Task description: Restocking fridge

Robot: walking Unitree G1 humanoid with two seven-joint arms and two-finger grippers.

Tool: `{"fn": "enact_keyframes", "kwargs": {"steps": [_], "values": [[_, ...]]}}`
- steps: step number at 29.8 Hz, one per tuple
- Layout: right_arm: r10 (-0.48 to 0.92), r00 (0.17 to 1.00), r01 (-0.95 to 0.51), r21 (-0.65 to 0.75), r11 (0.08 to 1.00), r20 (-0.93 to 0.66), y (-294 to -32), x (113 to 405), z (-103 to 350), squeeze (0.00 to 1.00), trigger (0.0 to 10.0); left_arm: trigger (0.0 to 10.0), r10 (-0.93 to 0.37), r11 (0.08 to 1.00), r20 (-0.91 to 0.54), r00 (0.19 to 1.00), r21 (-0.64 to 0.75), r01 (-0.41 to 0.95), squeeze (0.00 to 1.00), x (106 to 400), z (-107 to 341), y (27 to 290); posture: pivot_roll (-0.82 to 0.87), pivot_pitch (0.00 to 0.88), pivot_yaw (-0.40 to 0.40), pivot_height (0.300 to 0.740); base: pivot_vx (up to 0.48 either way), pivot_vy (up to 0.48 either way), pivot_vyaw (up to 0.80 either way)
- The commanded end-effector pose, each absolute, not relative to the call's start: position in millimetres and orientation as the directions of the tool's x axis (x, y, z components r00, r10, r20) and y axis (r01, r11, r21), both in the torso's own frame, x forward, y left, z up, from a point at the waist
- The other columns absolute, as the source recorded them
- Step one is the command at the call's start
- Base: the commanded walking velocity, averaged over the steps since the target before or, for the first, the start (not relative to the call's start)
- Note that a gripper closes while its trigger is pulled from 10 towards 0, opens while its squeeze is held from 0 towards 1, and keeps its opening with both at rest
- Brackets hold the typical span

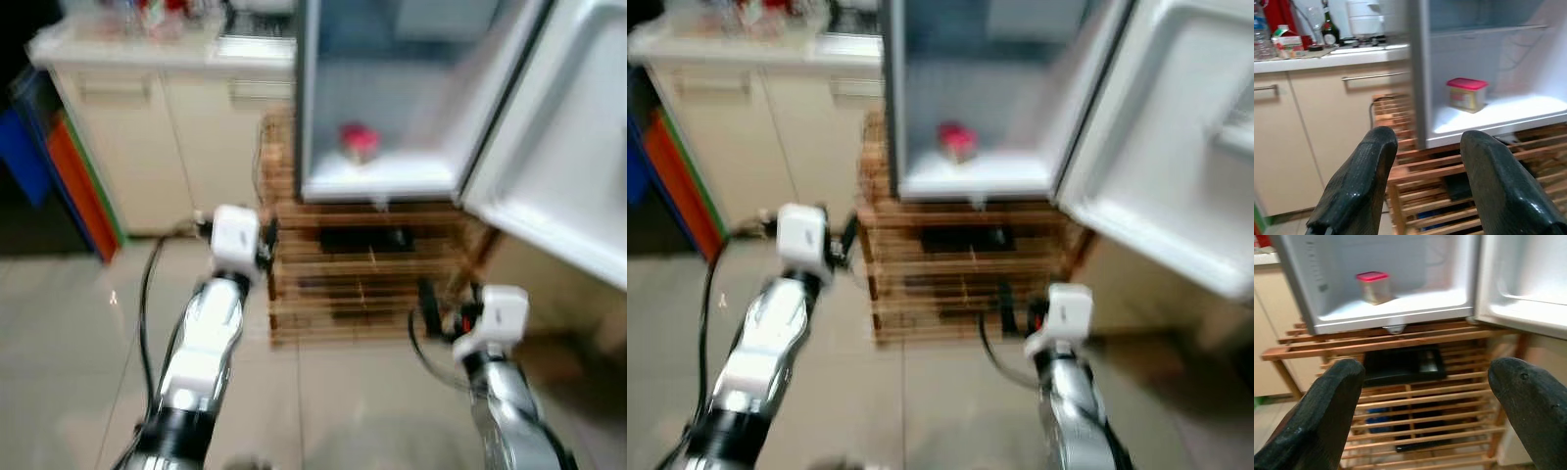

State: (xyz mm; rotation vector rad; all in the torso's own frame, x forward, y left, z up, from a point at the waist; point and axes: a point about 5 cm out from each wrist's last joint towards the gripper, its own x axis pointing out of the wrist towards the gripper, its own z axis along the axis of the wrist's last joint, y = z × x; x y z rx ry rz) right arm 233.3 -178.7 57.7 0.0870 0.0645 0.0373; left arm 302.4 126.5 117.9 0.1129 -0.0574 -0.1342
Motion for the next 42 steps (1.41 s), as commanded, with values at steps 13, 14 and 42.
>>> {"fn": "enact_keyframes", "kwargs": {"steps": [13, 14, 42], "values": [[0.038, 0.997, -0.034, 0.063, 0.997, -0.061, -184.5, 236.8, 59.1, 0.00, 10.0, 10.0, -0.140, 0.984, 0.053, 0.989, 0.118, 0.133, 0.00, 305.3, 118.1, 122.8, 0.03, 0.000, -0.020, 0.740, 0.000, -0.478, 0.00], [0.038, 0.997, -0.034, 0.062, 0.997, -0.062, -184.7, 236.5, 58.7, 0.00, 10.0, 10.0, -0.140, 0.984, 0.053, 0.989, 0.118, 0.133, 0.00, 305.3, 118.1, 122.8, 0.03, 0.000, -0.020, 0.740, 0.000, -0.480, 0.00], [0.018, 0.996, -0.014, 0.046, 0.999, -0.085, -192.6, 230.6, 51.0, 0.00, 10.0, 10.0, -0.025, 0.996, 0.017, 1.000, 0.087, 0.023, 0.00, 310.4, 110.4, 141.2, 0.02, 0.001, -0.013, 0.740, 0.009, -0.453, 0.00]]}}
